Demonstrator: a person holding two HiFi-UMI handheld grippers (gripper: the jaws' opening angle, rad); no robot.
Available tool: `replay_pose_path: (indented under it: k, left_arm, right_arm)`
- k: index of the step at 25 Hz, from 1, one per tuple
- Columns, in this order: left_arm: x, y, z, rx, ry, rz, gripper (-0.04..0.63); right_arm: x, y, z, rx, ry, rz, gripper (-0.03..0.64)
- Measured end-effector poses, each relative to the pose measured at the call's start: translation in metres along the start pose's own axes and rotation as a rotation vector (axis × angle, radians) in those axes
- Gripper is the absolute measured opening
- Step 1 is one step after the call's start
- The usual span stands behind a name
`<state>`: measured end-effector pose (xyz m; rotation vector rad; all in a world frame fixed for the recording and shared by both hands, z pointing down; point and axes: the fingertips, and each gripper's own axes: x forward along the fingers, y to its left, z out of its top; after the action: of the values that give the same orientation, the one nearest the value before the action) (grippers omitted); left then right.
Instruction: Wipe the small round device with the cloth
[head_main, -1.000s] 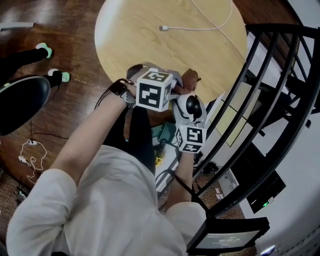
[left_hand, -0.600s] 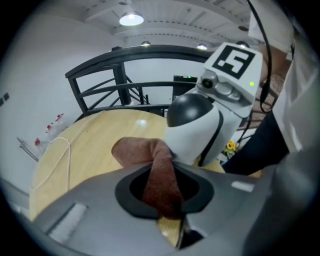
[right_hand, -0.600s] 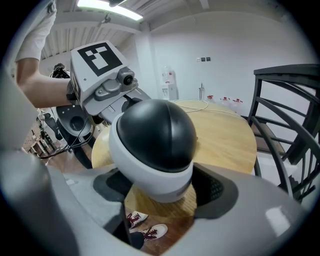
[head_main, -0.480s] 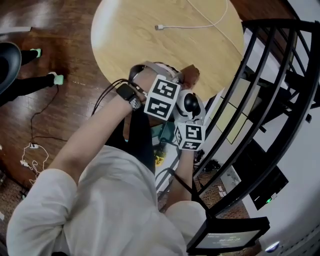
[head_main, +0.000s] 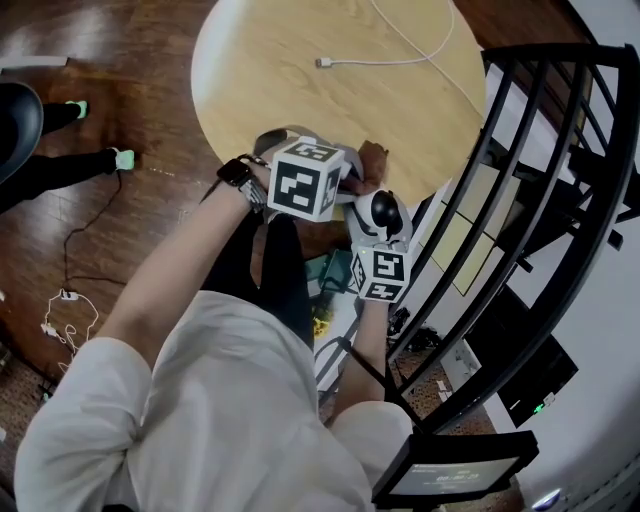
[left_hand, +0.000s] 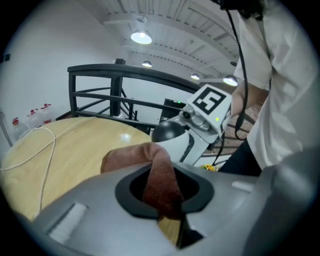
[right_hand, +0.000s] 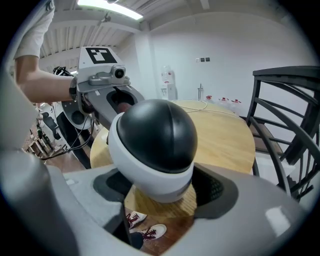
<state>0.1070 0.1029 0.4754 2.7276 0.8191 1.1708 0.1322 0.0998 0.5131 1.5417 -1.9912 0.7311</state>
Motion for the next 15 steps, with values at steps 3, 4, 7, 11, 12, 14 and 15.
replay_pose_path:
  k: [3, 4, 7, 11, 12, 14, 15]
  left_arm:
    - [-0.010, -0.004, 0.015, -0.026, -0.080, -0.013, 0.061]
    - [-0.014, -0.004, 0.019, -0.039, -0.108, -0.012, 0.061]
    - [-0.023, 0.000, 0.024, -0.079, -0.163, 0.022, 0.061]
    - [-0.033, -0.001, 0.015, -0.126, -0.164, 0.078, 0.061]
    - [-0.035, 0.000, 0.011, -0.137, -0.162, 0.090, 0.061]
    - [-0.038, 0.001, 0.004, -0.162, -0.159, 0.113, 0.061]
    - [-0.040, 0.001, 0.000, -0.175, -0.160, 0.121, 0.061]
  right_arm:
    - [0.000, -0.004, -0.002, 0.015, -0.006, -0.036, 0.360]
    - [0.001, -0.006, -0.003, 0.020, -0.008, -0.048, 0.360]
    - [0.006, -0.007, -0.006, 0.010, -0.015, -0.061, 0.360]
    - [0.004, -0.001, -0.012, -0.113, 0.002, 0.017, 0.365]
    - [0.002, 0.000, -0.014, -0.147, 0.007, 0.051, 0.368]
    - [-0.001, 0.002, -0.019, -0.231, 0.027, 0.127, 0.377]
    - [-0.003, 0.002, -0.021, -0.288, 0.044, 0.166, 0.377]
